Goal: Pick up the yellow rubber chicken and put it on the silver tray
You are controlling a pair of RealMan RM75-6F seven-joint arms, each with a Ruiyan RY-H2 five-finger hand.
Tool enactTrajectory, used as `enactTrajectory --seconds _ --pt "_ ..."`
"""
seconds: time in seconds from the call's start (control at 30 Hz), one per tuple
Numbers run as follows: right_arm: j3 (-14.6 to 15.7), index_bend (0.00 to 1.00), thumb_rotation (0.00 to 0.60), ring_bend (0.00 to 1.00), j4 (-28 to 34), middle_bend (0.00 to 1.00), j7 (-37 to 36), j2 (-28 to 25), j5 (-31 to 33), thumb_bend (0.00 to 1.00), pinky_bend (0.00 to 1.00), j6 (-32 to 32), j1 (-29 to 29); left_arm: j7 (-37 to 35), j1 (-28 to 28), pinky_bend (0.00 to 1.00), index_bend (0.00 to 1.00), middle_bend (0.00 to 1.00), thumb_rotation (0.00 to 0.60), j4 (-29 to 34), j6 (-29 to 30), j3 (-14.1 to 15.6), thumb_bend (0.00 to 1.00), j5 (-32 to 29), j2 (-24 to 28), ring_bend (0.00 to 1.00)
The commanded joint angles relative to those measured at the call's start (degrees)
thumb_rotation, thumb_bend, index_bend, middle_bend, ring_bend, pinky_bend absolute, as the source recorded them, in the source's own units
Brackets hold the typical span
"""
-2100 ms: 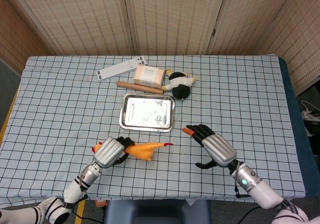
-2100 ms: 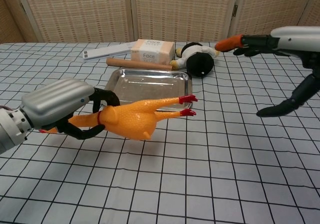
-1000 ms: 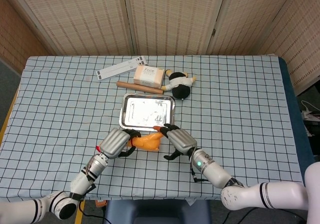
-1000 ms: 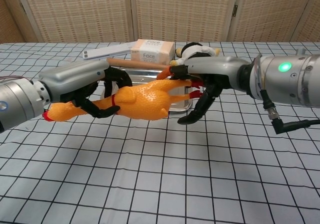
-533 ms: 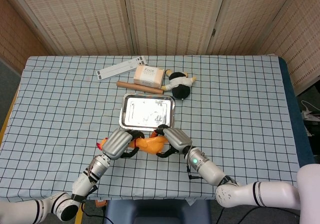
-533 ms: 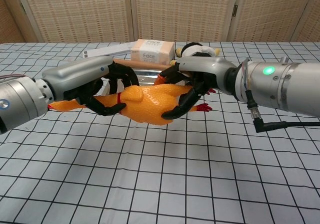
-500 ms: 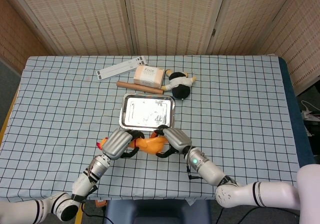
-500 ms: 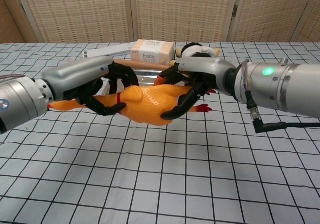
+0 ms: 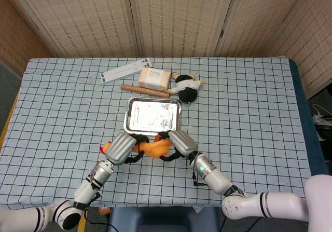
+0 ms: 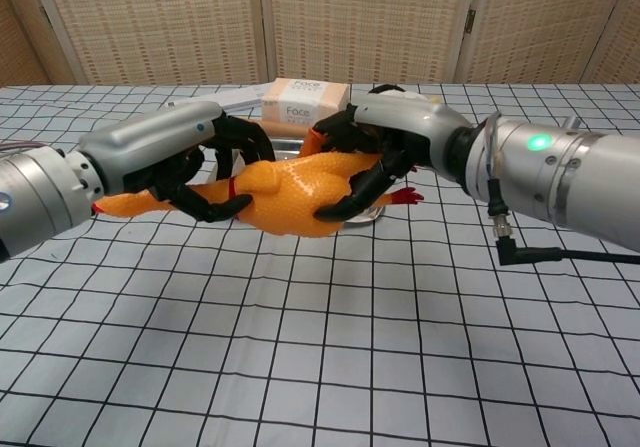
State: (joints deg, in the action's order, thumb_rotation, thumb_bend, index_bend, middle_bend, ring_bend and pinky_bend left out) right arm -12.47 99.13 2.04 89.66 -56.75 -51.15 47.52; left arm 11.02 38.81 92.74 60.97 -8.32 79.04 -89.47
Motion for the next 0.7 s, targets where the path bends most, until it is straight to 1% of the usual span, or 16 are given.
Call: enactTrajectory --seconds 0.03,0.13,0.17,0.23,0.27,0.3,0.33,0.37,0.4,0.47,0.5,0.57,0.7 --pt "0.21 1.00 0.600 0.91 0.60 0.86 0.19 -0.45 -0.44 0.40 1.00 -0.06 -0.30 -0.01 0.01 0.83 0.83 0.81 0.600 0.07 0.05 -0.07 0.73 -0.18 0.11 0.67" --pt "0.04 1.00 0.600 0.90 1.71 0.86 -0.02 -1.24 0.22 0.40 1.00 0.54 -0.42 0.12 0.07 0.83 0.83 0.81 0.600 0.16 0.19 -0.12 0.73 -0.20 0.24 0.67" --pt "0.02 0.99 0.600 0.87 2.34 0.86 -0.31 -1.92 0.76 0.40 1.00 1.44 -0.33 0.16 0.07 0.83 0.83 0.81 0.600 0.18 0.26 -0.12 0.73 -0.19 0.30 0.67" --pt "0.03 0.83 0.600 0.71 3.70 0.77 -1.48 -4.29 1.54 0.37 0.87 4.86 0.18 0.25 0.11 0.83 0.83 0.81 0.600 0.25 0.33 -0.15 0.73 -0.19 0.49 0.67" --pt "-0.02 0.67 0.600 0.58 4.13 0.66 -2.26 -5.45 1.86 0.34 0.73 6.67 0.47 0.26 0.12 0.83 0.83 0.81 0.600 0.25 0.34 -0.16 0.73 -0.20 0.60 0.67" --pt "-0.20 0.46 0.600 0.42 4.43 0.49 -3.30 -6.76 2.23 0.31 0.53 8.72 0.80 0.28 0.13 0.83 0.83 0.81 0.600 0.23 0.33 -0.14 0.73 -0.23 0.77 0.67" --pt "-0.14 0.34 0.600 0.33 4.41 0.40 -3.58 -7.67 2.45 0.29 0.43 10.01 1.12 0.24 0.13 0.83 0.83 0.81 0.600 0.22 0.30 -0.14 0.73 -0.29 0.90 0.67" --pt "0.00 0.19 0.600 0.20 4.34 0.28 -3.53 -8.48 2.62 0.26 0.29 11.07 1.48 0.16 0.12 0.83 0.83 0.82 0.600 0.21 0.27 -0.15 0.73 -0.39 1.01 0.67" --pt "0.05 0.06 0.600 0.09 4.32 0.17 -3.64 -9.29 2.86 0.22 0.18 12.11 1.86 0.08 0.13 0.83 0.83 0.81 0.600 0.16 0.22 -0.17 0.73 -0.50 1.15 0.67" --pt "-0.19 0.00 0.600 0.02 4.48 0.06 -4.48 -10.09 3.12 0.17 0.07 13.06 2.07 -0.02 0.16 0.83 0.83 0.81 0.600 0.05 0.14 -0.17 0.73 -0.63 1.26 0.67" --pt "-0.41 0.00 0.600 0.00 4.59 0.02 -5.33 -10.40 3.21 0.14 0.03 13.54 2.06 -0.08 0.17 0.83 0.83 0.81 0.600 -0.02 0.12 -0.15 0.73 -0.67 1.30 0.67" --pt "-0.73 0.00 0.600 0.00 4.78 0.00 -6.90 -10.93 2.99 0.11 0.00 14.76 2.05 -0.15 0.21 0.83 0.83 0.81 0.600 -0.05 0.08 -0.11 0.73 -0.70 1.31 0.67" --pt "-0.80 0.00 0.600 0.00 4.49 0.00 -9.07 -12.15 1.98 0.09 0.00 17.71 2.48 -0.12 0.33 0.83 0.83 0.81 0.600 0.05 0.23 -0.12 0.73 -0.52 1.27 0.67"
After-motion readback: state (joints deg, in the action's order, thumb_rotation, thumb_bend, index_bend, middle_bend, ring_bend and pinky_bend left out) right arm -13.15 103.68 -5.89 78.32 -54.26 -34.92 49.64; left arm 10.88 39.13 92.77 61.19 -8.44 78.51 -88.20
